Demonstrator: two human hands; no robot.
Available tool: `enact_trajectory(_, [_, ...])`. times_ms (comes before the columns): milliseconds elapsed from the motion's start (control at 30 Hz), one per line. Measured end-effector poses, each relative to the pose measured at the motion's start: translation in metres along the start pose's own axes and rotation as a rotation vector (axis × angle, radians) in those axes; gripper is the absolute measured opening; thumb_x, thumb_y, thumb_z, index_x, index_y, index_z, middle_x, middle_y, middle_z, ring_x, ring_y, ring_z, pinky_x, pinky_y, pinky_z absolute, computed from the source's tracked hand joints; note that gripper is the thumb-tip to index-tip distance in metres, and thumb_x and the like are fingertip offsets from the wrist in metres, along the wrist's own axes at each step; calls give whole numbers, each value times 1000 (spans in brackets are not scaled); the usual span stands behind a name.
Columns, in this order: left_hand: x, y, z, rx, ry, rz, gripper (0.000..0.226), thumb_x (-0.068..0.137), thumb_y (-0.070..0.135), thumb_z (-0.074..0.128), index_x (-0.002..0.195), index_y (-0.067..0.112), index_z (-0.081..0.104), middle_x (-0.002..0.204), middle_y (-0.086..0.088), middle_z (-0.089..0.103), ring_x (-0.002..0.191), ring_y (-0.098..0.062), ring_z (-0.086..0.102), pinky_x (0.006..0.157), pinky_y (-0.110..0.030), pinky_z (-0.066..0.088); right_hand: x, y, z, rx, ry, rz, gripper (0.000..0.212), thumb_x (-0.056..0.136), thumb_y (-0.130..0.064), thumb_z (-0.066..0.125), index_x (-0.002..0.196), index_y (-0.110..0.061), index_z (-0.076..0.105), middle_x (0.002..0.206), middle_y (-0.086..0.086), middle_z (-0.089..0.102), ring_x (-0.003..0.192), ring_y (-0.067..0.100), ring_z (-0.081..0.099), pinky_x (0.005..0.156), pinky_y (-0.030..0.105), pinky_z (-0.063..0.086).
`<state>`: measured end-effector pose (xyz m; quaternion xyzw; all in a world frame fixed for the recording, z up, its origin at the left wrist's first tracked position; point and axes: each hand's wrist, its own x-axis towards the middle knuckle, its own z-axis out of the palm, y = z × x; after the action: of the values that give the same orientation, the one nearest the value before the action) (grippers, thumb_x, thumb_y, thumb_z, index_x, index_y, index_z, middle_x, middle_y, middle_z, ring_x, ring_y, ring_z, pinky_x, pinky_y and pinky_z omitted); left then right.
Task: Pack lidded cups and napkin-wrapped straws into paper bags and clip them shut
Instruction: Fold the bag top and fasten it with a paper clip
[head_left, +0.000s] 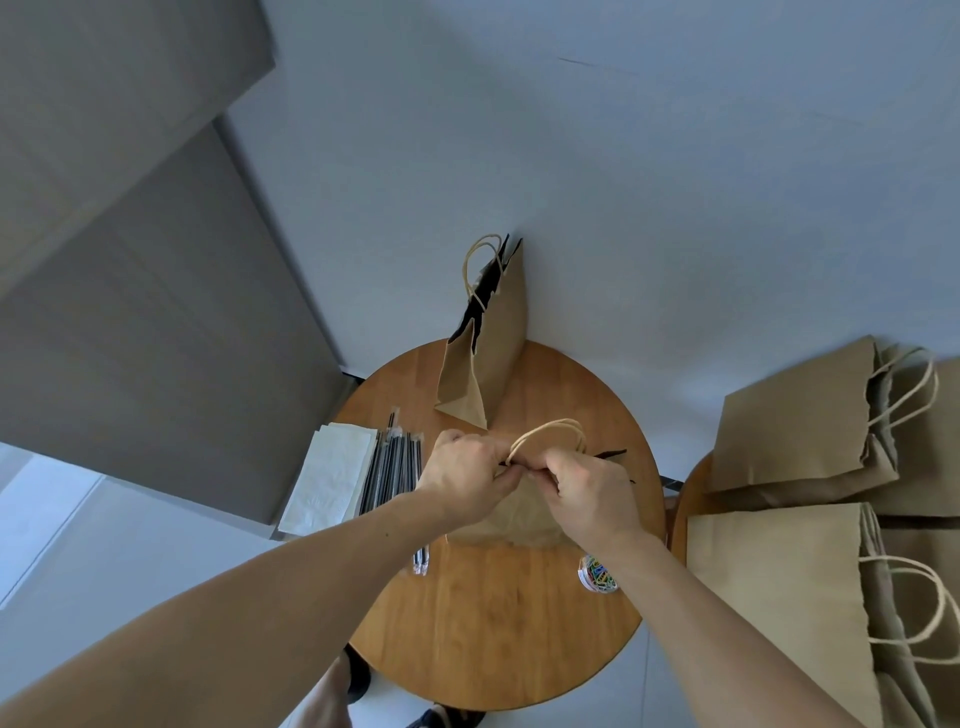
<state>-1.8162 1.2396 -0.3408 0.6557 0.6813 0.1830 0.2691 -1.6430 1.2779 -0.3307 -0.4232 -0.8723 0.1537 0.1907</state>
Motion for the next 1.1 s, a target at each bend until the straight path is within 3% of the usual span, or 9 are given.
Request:
enact_trajectory(233, [-3,-1,3,-37,52,4,19,92,26,59,80,14,67,70,3,65,71,-18,59,71,-30,37,6,0,3,-51,-122,101,20,91,-32,67,87,-12,70,68,3,68,64,23,65,57,34,50])
enact_trajectory(333, [-4,0,5,-33,69,-5,20,90,26,60,74,15,61,65,6,61,67,-16,56,72,-27,32,7,2,1,-42,-174,138,22,93,-37,63,95,-16,70,76,0,70,71,19,65,63,33,50])
enact_trajectory(433, [-2,4,-2,-66,87,31,11,84,24,63,74,22,63,65,11,59,67,-13,56,76,-31,41,-1,3,-5,106,-63,94,16,91,-27,68,104,-18,73,85,-3,73,75,14,68,66,30,53])
enact_trajectory(500, [0,2,-10,-69,80,74,7,80,25,67,86,26,70,75,13,66,75,-10,60,81,-31,47,-11,8,-11,200,109,-39,13,87,-18,73,99,-13,75,88,-3,74,70,10,68,60,30,56])
enact_trajectory(633, [-5,-20,-24,2,-33,11,53,78,38,72,129,32,58,124,12,62,116,-10,52,100,-29,42,-27,36,-26,184,277,-83,20,86,-30,70,91,-11,70,88,-6,65,69,5,58,56,19,51])
enact_trajectory(733, [-14,-38,-30,4,-90,-121,68,77,36,76,139,31,47,137,11,52,123,-10,47,103,-29,42,-34,64,-34,132,139,176,53,78,-44,74,121,-19,57,109,-10,51,75,-3,46,62,8,40])
enact_trajectory(867, [-24,-48,-27,-44,-196,-259,67,78,34,76,139,35,48,134,10,52,116,-9,54,94,-31,51,-44,85,-27,219,-231,372,82,72,-59,77,141,-44,34,127,-27,39,71,2,60,65,16,49])
enact_trajectory(1000, [-24,-52,-21,-131,-222,-292,34,87,26,67,120,32,64,120,3,61,111,-17,59,92,-39,52,-49,88,-13,294,-313,445,45,83,-50,71,119,-59,45,111,-27,58,76,-5,62,67,15,47])
enact_trajectory(1100, [-24,-50,-20,-196,-173,-287,19,92,17,61,97,33,71,94,6,66,99,-19,62,82,-32,52,-47,86,-7,393,-239,533,9,92,-40,63,98,-45,61,85,-21,69,75,-6,66,64,14,46])
